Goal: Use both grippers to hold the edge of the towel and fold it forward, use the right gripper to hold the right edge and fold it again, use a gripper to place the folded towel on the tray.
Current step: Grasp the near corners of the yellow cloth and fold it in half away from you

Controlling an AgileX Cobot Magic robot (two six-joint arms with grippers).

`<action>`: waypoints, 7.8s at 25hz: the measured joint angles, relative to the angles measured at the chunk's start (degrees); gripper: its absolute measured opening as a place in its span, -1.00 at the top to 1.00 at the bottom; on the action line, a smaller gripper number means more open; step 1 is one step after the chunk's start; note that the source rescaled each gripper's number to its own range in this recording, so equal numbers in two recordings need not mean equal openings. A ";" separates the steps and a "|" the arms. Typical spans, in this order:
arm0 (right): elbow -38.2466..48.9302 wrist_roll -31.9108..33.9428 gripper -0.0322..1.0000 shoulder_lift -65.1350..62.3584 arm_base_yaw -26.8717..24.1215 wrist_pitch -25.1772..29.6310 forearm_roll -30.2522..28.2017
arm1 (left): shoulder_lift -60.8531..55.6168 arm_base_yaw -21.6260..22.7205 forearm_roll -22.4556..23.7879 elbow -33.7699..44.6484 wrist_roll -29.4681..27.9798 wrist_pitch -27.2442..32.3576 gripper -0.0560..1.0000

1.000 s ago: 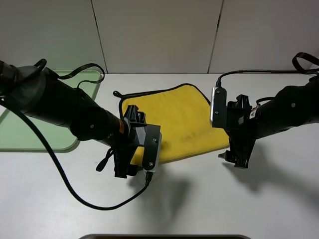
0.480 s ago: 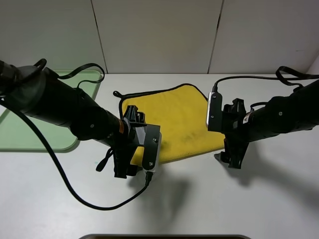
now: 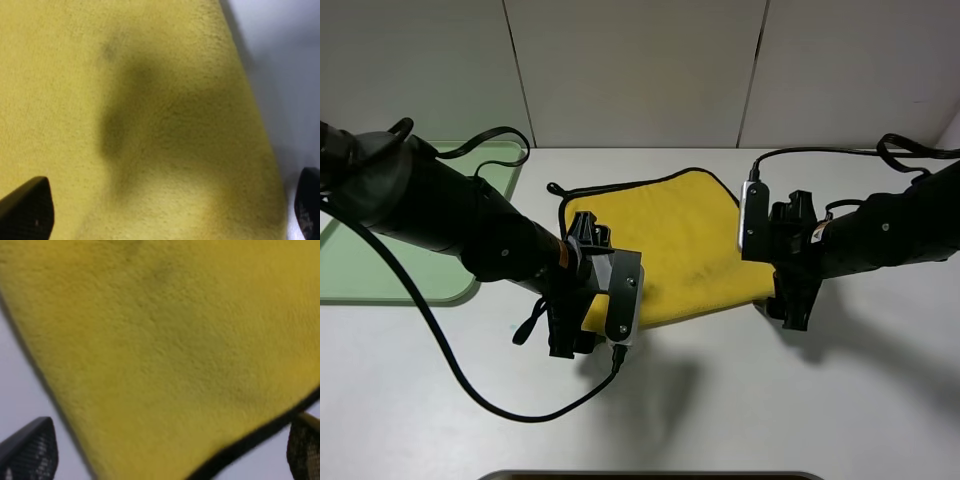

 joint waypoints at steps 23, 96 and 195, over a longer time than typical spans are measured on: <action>-0.17 0.58 -1.00 0.00 -1.95 1.20 0.00 | 0.00 0.00 0.00 -0.10 0.00 0.29 -0.92; -0.15 5.43 0.94 -1.55 0.79 19.33 0.03 | -5.49 -0.19 0.15 0.16 -0.06 6.62 0.89; -6.46 10.38 0.94 -9.90 0.79 17.55 0.19 | -8.81 9.88 47.74 -0.76 -64.09 13.99 0.89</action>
